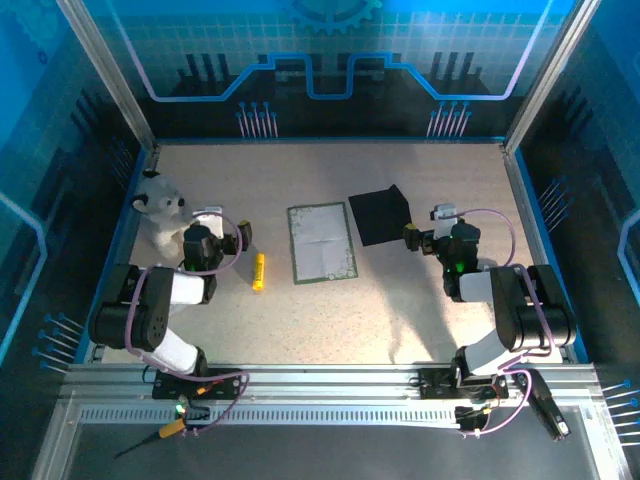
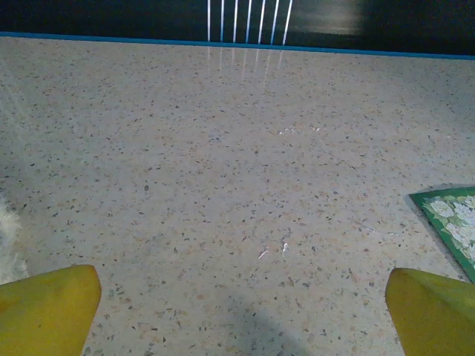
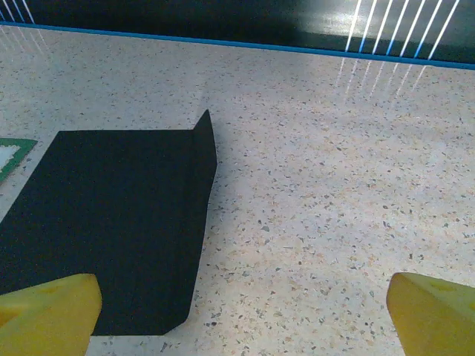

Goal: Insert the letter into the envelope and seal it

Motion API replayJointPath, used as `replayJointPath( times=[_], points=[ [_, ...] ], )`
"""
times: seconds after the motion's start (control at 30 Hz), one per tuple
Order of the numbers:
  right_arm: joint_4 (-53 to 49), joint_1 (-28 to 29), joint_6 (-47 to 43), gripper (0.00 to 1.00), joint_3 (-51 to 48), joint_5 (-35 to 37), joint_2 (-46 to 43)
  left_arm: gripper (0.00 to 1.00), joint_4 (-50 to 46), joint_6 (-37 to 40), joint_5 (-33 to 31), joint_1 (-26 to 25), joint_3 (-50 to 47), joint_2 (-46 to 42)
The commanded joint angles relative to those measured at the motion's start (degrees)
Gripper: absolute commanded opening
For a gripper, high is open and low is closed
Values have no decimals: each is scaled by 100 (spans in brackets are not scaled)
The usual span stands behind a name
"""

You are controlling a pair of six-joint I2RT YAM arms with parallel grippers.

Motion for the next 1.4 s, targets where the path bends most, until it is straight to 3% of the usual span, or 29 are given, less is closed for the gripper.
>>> replayJointPath(
  times=[0.0,1.1,1.37],
  points=[
    [58,64,-68,100,83,7,13,99,-13,8,156,51,85,0],
    [183,-38,63,100,8,-10,-13,99,-45,4,159,57,103,-13],
    [920,-277,386,100,-441,-21,-137,99,-1539,-15,102,56,673,-601]
  ],
)
